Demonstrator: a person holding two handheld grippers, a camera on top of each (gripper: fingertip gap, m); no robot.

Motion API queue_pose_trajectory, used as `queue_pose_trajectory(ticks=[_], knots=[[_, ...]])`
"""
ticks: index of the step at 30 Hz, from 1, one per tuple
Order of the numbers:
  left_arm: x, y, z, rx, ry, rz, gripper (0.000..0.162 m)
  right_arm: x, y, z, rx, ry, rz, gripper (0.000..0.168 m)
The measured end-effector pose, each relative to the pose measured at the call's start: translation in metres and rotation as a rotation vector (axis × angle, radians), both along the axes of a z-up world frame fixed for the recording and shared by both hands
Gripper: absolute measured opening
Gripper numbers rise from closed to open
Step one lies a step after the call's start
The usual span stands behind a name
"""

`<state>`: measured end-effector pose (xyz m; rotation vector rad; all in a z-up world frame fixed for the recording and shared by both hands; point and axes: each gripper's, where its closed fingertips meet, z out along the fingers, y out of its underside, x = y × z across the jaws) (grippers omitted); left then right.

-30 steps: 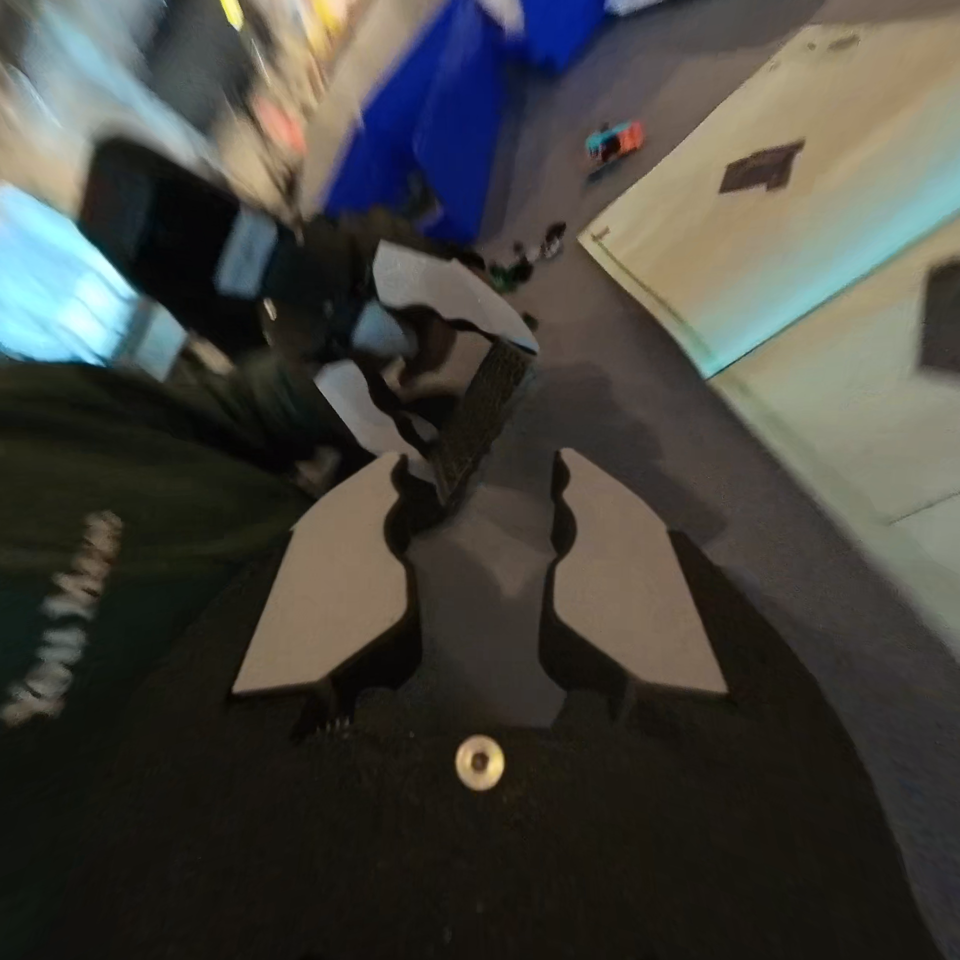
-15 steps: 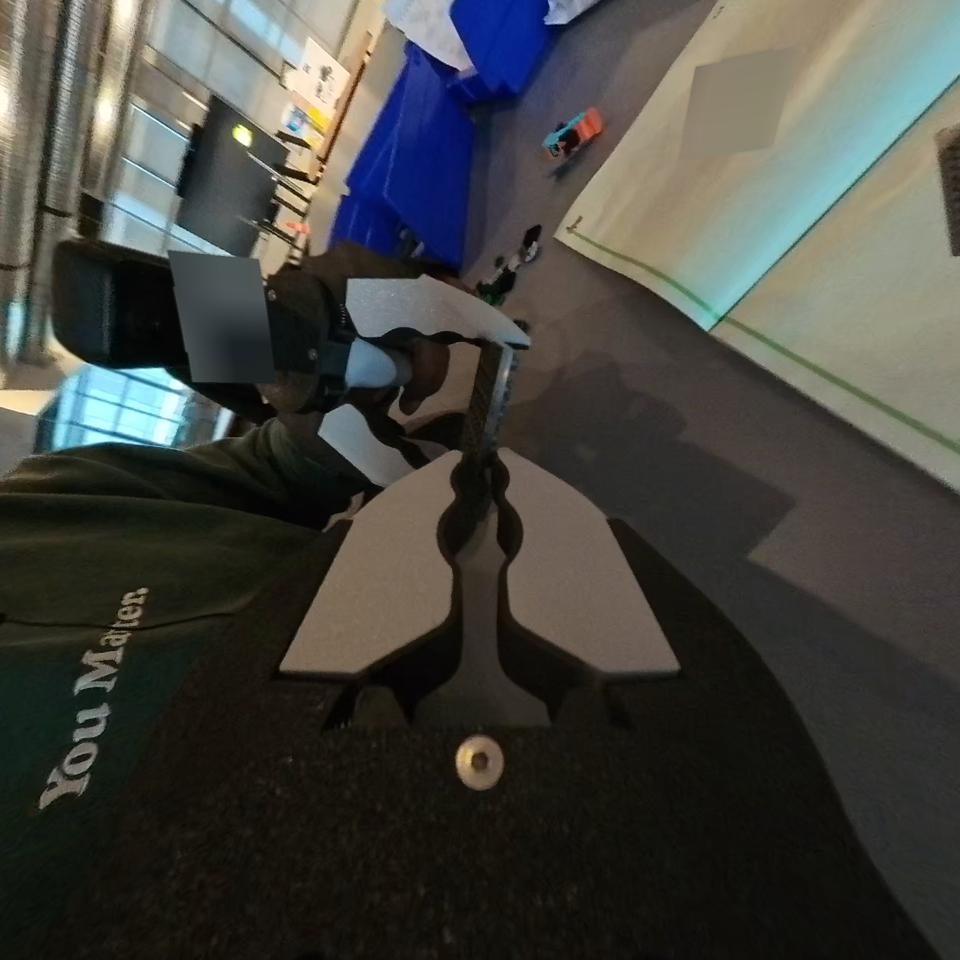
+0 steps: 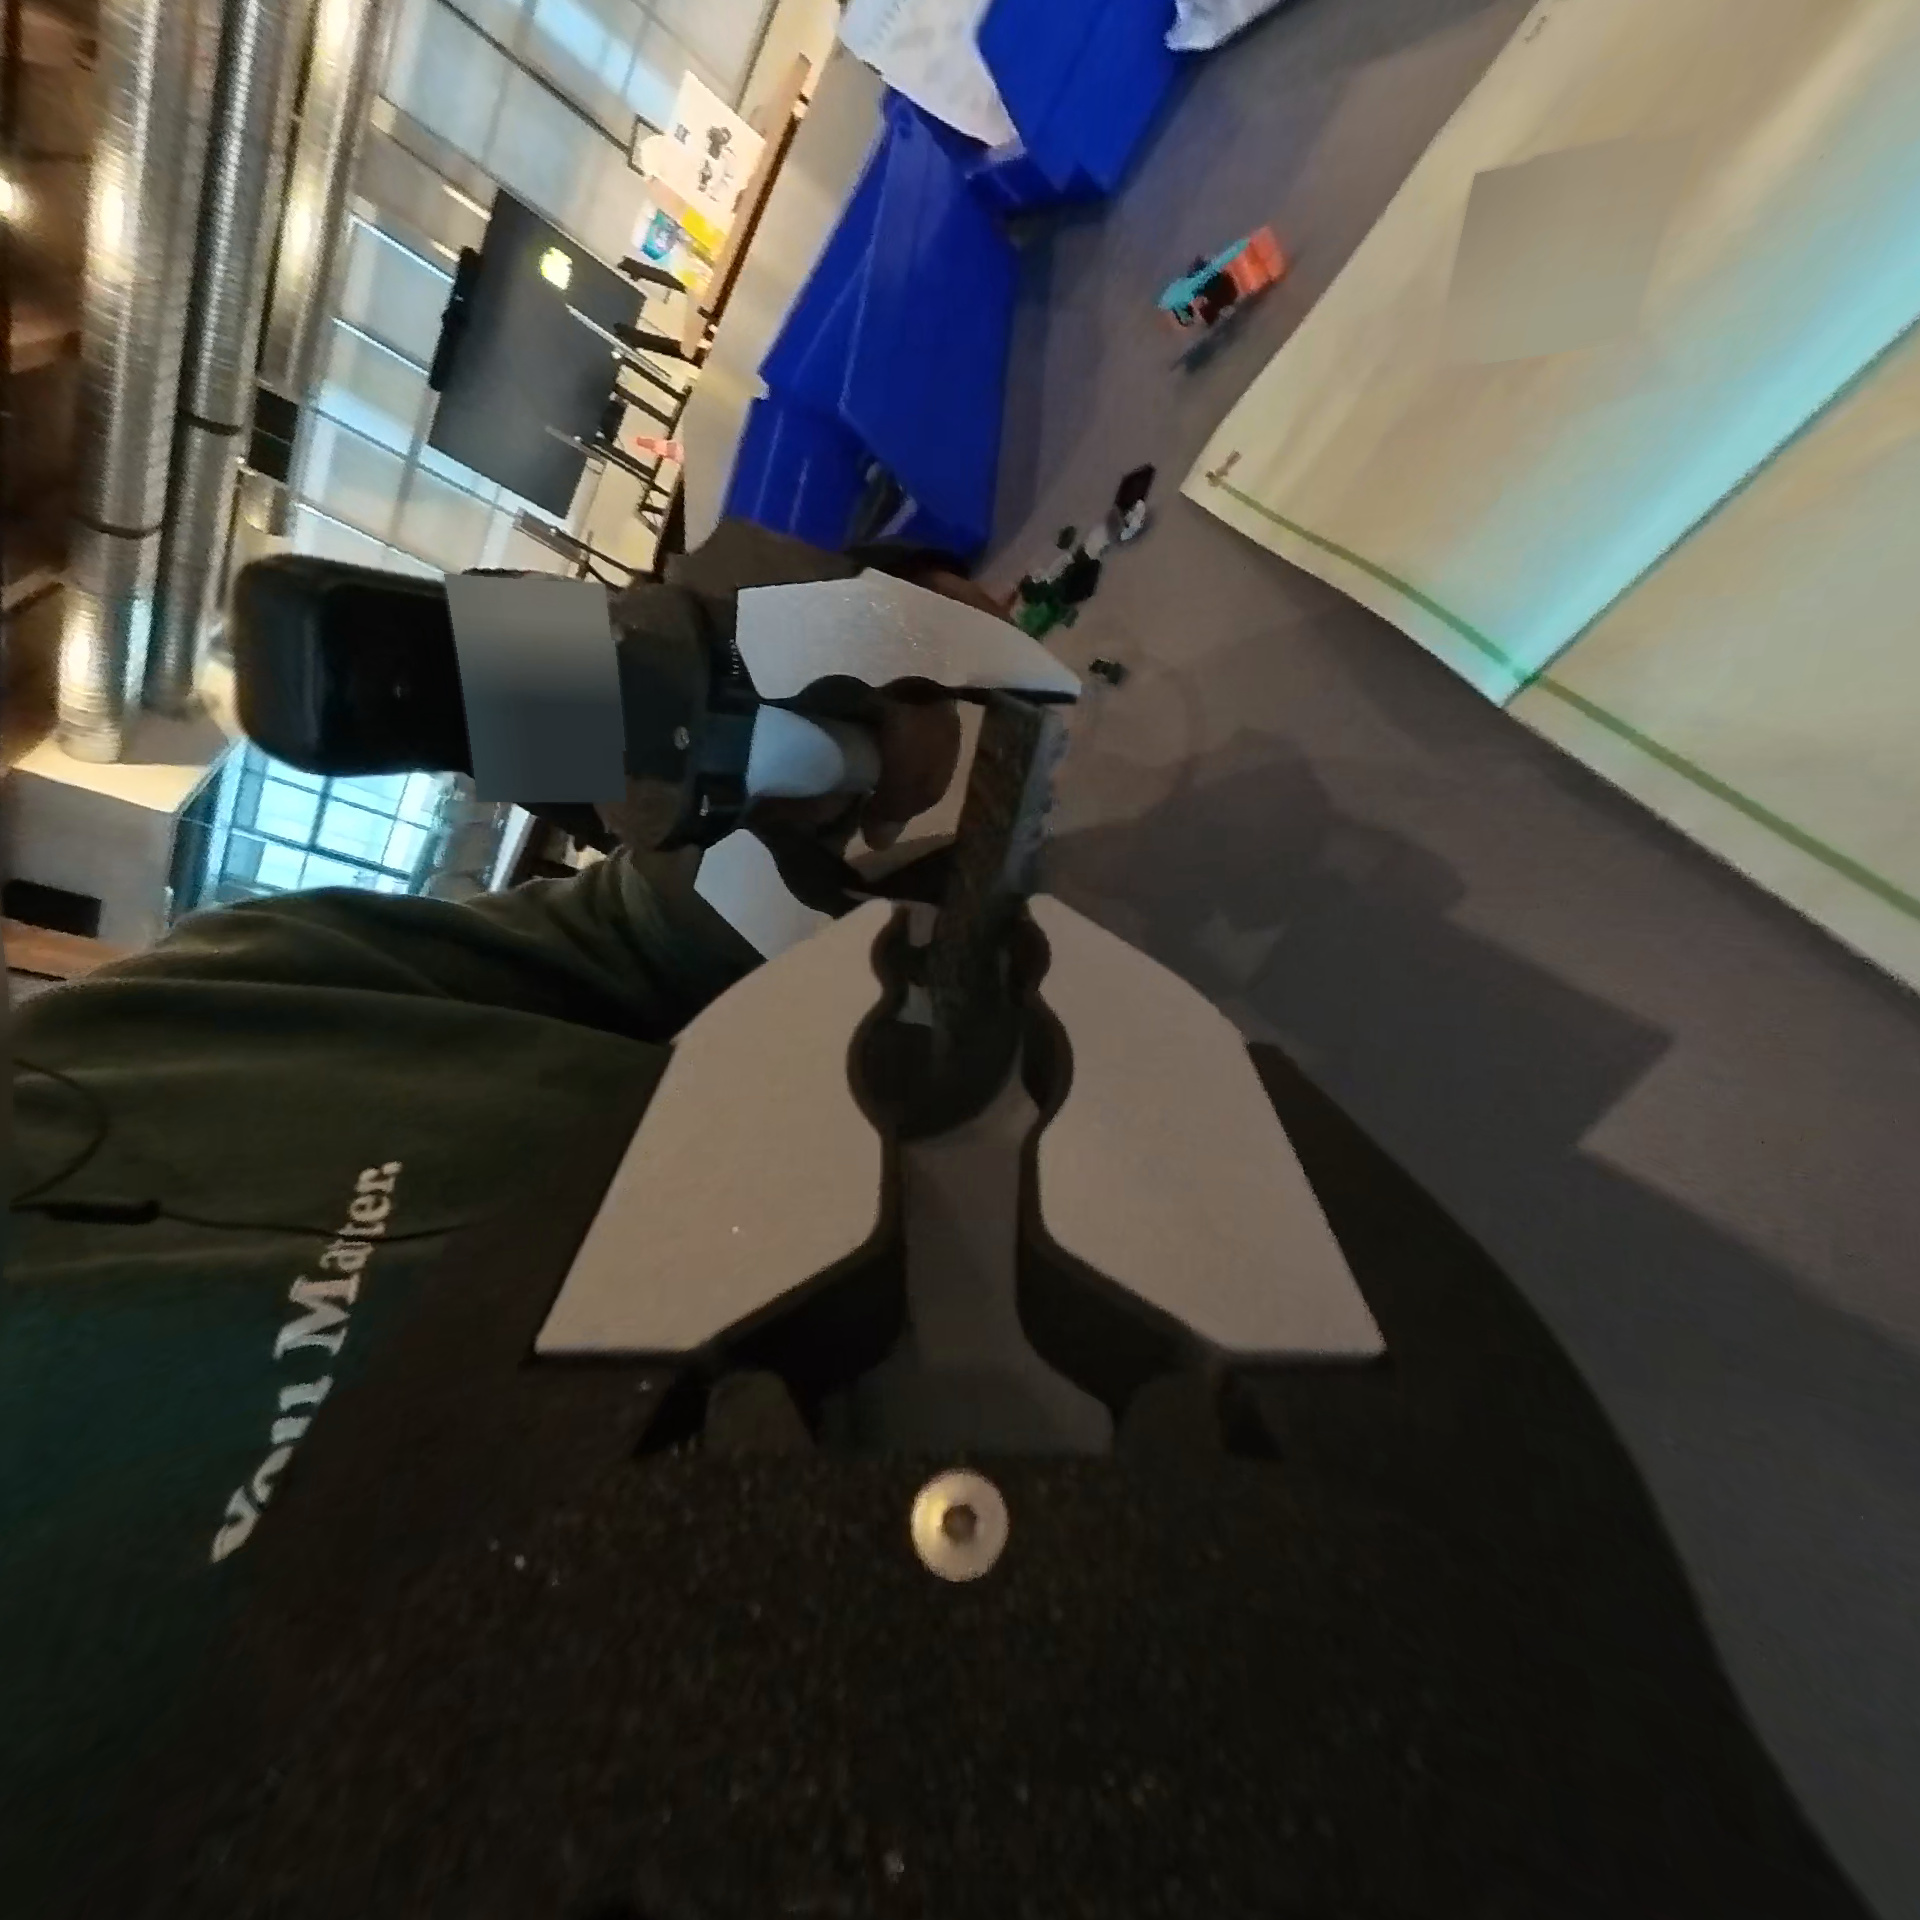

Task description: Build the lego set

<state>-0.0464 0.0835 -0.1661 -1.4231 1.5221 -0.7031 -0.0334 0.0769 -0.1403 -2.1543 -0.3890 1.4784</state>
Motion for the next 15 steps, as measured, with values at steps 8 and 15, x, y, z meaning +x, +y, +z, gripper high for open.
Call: queue_pose_trajectory(ticks=[8,15], knots=[[-0.002,0.003,0.015,0.027,-0.052,0.023,0.070,0.001,-0.003,0.012,0.083,0.043,-0.006,0.035],[-0.001,0.007,0.019,0.034,-0.052,0.058,0.070,-0.007,-0.013,0.005,0.064,0.156,-0.094,0.043]])
